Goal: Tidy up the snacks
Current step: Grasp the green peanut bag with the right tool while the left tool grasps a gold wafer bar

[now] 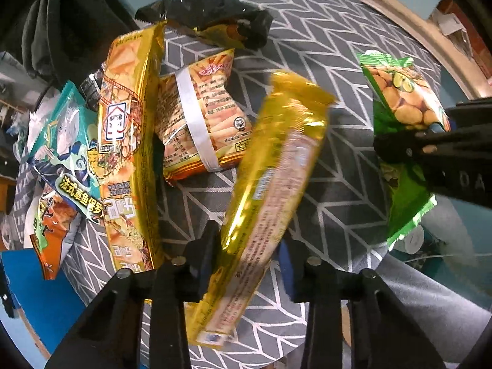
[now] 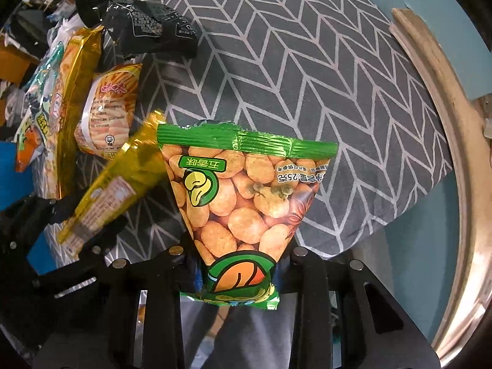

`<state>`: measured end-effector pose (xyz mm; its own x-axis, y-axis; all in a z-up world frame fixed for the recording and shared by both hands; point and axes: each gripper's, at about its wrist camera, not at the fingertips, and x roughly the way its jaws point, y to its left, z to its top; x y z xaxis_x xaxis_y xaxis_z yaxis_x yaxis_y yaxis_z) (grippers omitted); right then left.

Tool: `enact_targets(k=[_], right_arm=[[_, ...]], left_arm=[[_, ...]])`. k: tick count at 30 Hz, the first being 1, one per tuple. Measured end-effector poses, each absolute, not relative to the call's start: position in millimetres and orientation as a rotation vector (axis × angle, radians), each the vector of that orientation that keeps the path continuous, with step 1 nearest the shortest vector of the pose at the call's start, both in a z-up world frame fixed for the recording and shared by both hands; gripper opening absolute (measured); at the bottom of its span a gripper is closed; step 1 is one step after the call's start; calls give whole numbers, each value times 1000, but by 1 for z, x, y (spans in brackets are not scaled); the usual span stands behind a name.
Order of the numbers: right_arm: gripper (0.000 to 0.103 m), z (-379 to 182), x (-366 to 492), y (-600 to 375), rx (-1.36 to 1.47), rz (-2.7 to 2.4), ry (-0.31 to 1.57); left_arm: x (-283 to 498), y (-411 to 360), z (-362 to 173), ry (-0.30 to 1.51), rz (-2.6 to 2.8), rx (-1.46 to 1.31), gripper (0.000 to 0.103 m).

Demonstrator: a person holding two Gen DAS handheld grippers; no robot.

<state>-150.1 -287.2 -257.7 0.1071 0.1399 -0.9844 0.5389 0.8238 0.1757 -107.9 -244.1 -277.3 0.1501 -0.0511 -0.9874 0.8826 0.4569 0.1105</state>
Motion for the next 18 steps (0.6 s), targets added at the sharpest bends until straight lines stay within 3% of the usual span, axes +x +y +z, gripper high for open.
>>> enact_targets(k=[18], right_arm=[[27, -207, -165, -283, 543, -272, 1416]], left_arm=[[-77, -182, -210, 1271, -762, 600, 29]])
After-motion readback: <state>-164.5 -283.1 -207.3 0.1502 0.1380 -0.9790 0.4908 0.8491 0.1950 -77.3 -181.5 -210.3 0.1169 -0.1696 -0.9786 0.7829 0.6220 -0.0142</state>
